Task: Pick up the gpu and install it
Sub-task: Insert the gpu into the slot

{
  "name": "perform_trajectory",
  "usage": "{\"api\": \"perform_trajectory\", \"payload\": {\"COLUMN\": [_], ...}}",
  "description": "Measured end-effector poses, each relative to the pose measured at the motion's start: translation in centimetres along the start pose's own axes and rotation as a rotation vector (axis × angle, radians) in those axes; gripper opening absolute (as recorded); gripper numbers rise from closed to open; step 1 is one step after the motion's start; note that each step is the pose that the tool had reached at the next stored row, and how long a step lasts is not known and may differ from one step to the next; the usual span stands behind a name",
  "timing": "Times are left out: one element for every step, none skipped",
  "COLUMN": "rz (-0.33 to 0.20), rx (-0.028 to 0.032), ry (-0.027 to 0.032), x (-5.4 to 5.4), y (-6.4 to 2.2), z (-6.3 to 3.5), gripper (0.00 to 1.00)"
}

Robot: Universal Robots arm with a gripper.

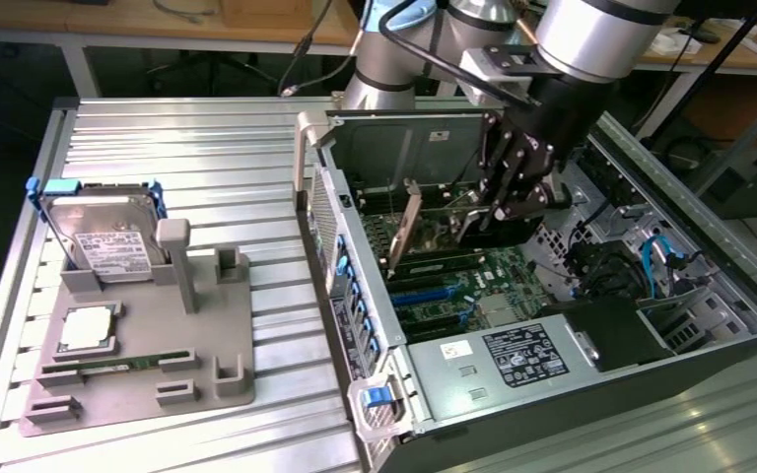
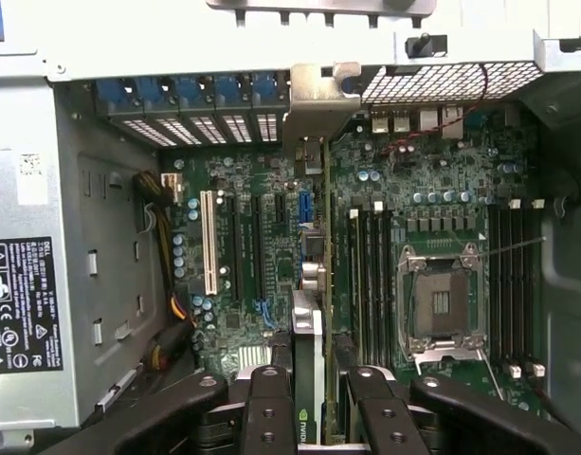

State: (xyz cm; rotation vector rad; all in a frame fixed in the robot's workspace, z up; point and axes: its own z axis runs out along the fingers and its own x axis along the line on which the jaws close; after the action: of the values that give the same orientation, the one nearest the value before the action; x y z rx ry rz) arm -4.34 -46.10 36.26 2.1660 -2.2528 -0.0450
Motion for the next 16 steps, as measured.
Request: {"api": "perform_trajectory", "payload": {"rz": [0.000, 0.000, 0.000, 0.000, 0.000, 0.000, 0.000, 0.000, 0.000, 0.000, 0.000, 0.000, 0.000, 0.000, 0.000, 0.000], "rx": [0.0000, 0.0000, 0.0001, 0.0000, 0.0001, 0.0000, 0.0000, 0.0000, 0.0001, 0.0001, 0.0001, 0.0001, 0.0002, 0.0007, 0.0007, 0.0008], "ry": [0.0000, -0.0001, -0.0001, -0.0001, -0.0001, -0.0001, 0.0000, 0.0001, 0.0000, 0.0001, 0.0001, 0.0002, 0.0000, -0.0001, -0.0003, -0.0003], "x": [0.0, 0.0, 0.0, 0.0, 0.0, 0.0, 0.0, 0.0, 0.0, 0.0, 0.0, 0.0, 0.0, -0.2, -0.3, -0.4], "y": [0.00, 0.04, 0.08, 0.12, 0.14, 0.15, 0.17, 0.17, 0.16, 0.16, 0.17, 0.17, 0.18, 0.23, 0.28, 0.37], "z": [0.20, 0.39, 0.56, 0.77, 0.94, 1.12, 1.31, 1.46, 1.56, 1.56, 1.56, 1.56, 1.61, 1.68, 1.78, 1.94], "gripper": [0.27, 0.27, 0.27, 0.27, 0.27, 0.27, 0.27, 0.27, 0.27, 0.27, 0.27, 0.27, 0.27, 0.27, 0.27, 0.27]}}
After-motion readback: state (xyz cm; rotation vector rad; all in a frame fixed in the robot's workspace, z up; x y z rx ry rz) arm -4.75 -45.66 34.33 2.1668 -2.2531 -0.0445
